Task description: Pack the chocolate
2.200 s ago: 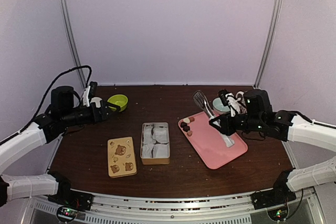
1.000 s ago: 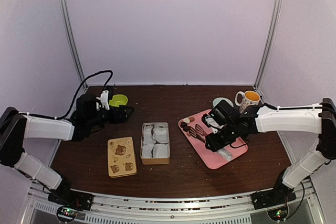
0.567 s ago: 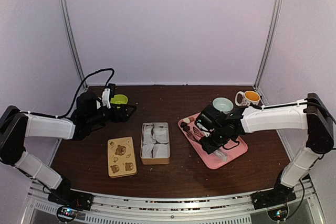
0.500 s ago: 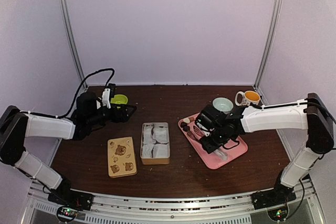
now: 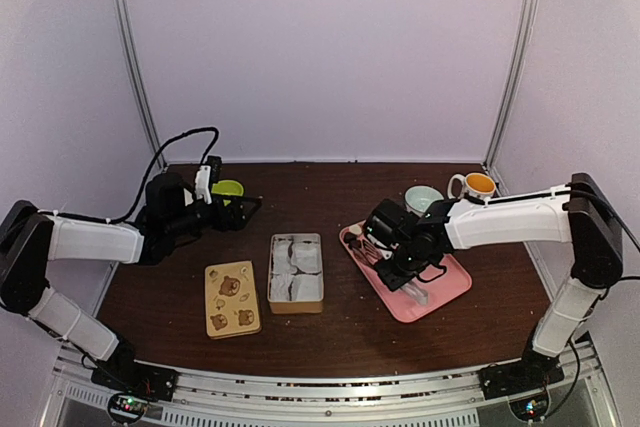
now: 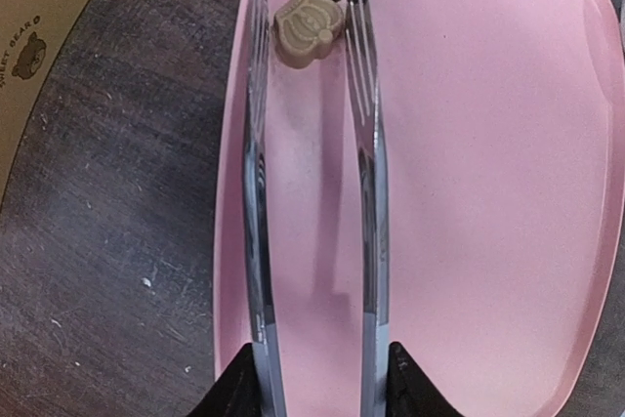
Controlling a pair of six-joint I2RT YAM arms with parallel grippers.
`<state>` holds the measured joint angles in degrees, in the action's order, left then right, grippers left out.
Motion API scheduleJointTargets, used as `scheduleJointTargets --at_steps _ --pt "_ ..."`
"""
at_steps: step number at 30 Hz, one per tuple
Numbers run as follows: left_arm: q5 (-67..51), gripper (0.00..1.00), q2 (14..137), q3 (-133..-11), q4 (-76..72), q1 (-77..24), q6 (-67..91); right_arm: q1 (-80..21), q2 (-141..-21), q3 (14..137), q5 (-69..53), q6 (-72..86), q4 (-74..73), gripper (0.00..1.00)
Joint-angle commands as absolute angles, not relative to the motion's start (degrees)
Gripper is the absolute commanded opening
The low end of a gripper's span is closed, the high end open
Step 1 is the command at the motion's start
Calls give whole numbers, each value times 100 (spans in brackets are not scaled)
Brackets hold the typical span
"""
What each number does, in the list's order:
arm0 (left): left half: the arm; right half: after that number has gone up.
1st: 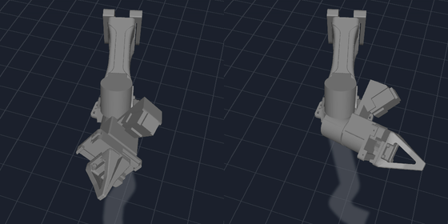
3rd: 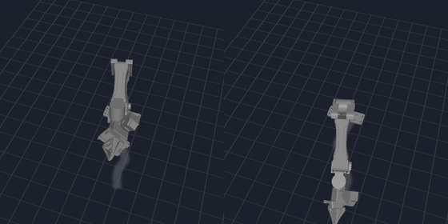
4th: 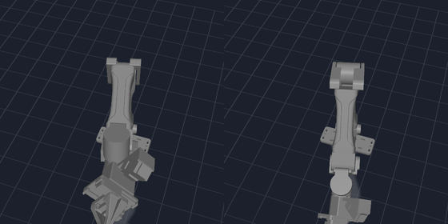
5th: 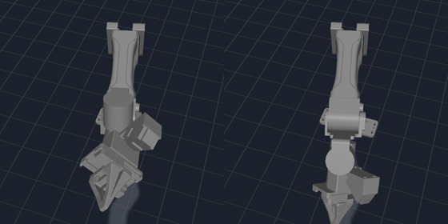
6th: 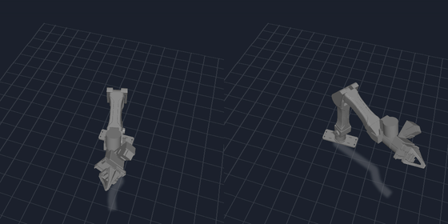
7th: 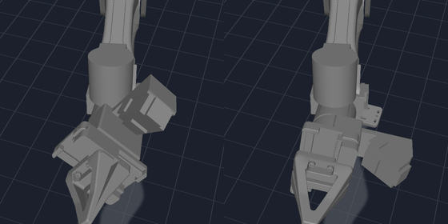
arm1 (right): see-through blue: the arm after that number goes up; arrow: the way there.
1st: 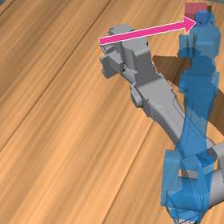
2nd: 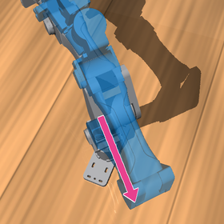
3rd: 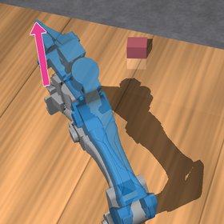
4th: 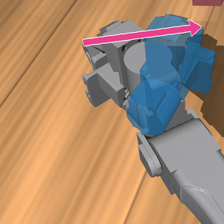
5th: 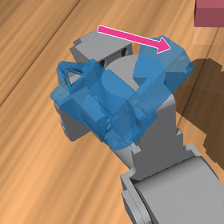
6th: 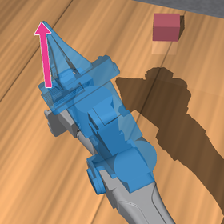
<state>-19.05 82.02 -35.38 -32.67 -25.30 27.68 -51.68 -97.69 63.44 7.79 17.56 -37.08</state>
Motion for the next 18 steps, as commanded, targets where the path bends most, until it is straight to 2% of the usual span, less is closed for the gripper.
scheduleJointTargets --at_steps 1,3,8,18 --pt "-1982 98 8257 -3714 -3419 -2563 2663 -5206 -9815 6537 975 1733 -3764 36" --pt "-1990 98 8262 -3710 -3409 -2561 2663 -5214 -9774 6539 983 1746 -3737 32" --pt "-2048 98 8286 -3745 -3394 -2558 2694 -5222 -9408 6408 1033 1817 -3524 28" --pt "-2135 98 8320 -3733 -3480 -2559 2751 -5483 -8782 6414 774 1534 -3327 27"
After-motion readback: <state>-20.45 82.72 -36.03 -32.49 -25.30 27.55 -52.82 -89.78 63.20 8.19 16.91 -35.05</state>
